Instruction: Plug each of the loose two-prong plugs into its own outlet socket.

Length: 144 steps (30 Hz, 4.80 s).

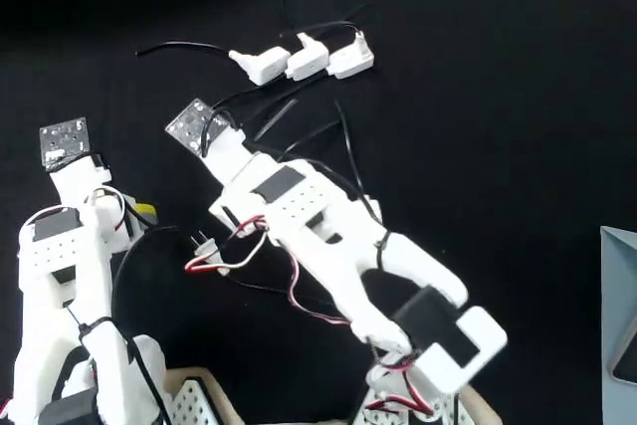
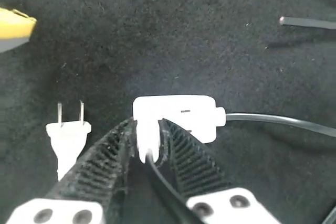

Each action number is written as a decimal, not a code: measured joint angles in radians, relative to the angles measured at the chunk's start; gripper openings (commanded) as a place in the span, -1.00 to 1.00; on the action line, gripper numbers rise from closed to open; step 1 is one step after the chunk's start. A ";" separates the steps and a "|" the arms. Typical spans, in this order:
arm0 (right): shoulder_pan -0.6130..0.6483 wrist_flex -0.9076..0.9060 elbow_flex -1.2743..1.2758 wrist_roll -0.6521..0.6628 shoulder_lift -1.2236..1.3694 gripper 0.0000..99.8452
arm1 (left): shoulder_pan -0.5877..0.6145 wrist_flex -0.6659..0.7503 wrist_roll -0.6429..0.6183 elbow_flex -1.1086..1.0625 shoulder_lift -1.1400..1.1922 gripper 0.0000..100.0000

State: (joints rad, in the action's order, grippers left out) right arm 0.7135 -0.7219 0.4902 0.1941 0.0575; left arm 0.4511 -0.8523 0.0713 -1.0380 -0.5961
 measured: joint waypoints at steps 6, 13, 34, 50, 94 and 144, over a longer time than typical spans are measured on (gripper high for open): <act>0.000 0.003 -0.023 -0.002 0.068 -0.98 | 0.000 0.000 0.000 0.000 0.000 -0.42; 0.000 0.011 -0.038 -0.002 0.103 -0.98 | 0.000 0.000 0.000 0.000 0.000 -0.42; -0.199 0.425 -0.091 0.000 0.103 -0.58 | 0.000 0.000 0.000 -0.012 0.000 -0.42; -0.221 0.055 -0.153 -0.002 -0.034 -0.62 | 0.000 0.000 0.000 -0.012 0.000 -0.42; -0.411 -0.368 0.117 -0.353 -0.032 -0.98 | 0.000 0.000 0.000 -0.025 0.000 -0.42; 0.012 -0.239 0.290 0.041 -0.608 -0.56 | 0.000 0.052 0.000 -0.054 -0.003 -0.42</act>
State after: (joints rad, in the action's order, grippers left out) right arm 0.7258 -0.9613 0.7802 0.2355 -0.5501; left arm 0.4511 -0.8002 0.0713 -1.0917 -0.5992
